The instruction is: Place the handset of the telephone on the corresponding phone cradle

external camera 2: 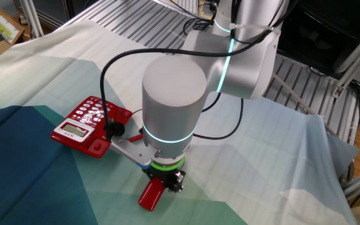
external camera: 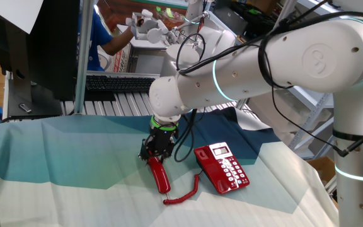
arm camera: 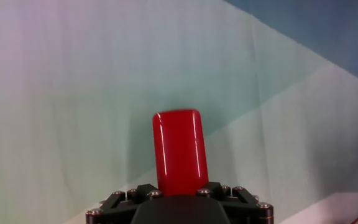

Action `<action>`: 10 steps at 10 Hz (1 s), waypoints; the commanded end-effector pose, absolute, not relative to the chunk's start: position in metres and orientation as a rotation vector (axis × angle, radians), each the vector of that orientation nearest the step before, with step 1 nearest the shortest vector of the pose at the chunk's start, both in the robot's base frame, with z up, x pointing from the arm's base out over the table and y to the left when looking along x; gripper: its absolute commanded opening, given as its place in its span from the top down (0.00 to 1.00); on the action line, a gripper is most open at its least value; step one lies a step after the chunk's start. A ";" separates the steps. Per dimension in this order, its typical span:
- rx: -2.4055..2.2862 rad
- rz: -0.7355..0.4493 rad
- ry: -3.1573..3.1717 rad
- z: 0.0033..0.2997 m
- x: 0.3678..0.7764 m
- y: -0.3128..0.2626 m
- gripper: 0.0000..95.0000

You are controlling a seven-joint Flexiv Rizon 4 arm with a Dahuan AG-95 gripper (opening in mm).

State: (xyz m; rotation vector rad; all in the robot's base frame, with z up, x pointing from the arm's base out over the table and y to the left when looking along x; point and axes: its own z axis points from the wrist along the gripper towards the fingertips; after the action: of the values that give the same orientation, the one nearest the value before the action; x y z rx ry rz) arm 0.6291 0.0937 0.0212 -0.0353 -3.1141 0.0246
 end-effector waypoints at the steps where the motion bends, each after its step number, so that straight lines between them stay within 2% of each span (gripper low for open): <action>1: -0.032 0.029 -3.110 0.022 0.630 0.094 0.40; 2: -0.032 0.028 -3.109 0.022 0.630 0.094 0.40; 3: -0.019 0.027 -3.103 0.022 0.629 0.093 0.60; 7: -0.005 0.013 -3.100 0.021 0.626 0.090 0.60; 8: 0.016 0.008 -3.092 0.022 0.626 0.090 1.00; 10: 0.024 0.009 -3.060 0.024 0.625 0.088 1.00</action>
State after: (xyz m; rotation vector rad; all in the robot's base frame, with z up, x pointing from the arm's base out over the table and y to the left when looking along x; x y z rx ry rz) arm 0.6240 0.0880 0.0241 0.0345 -3.0673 0.0064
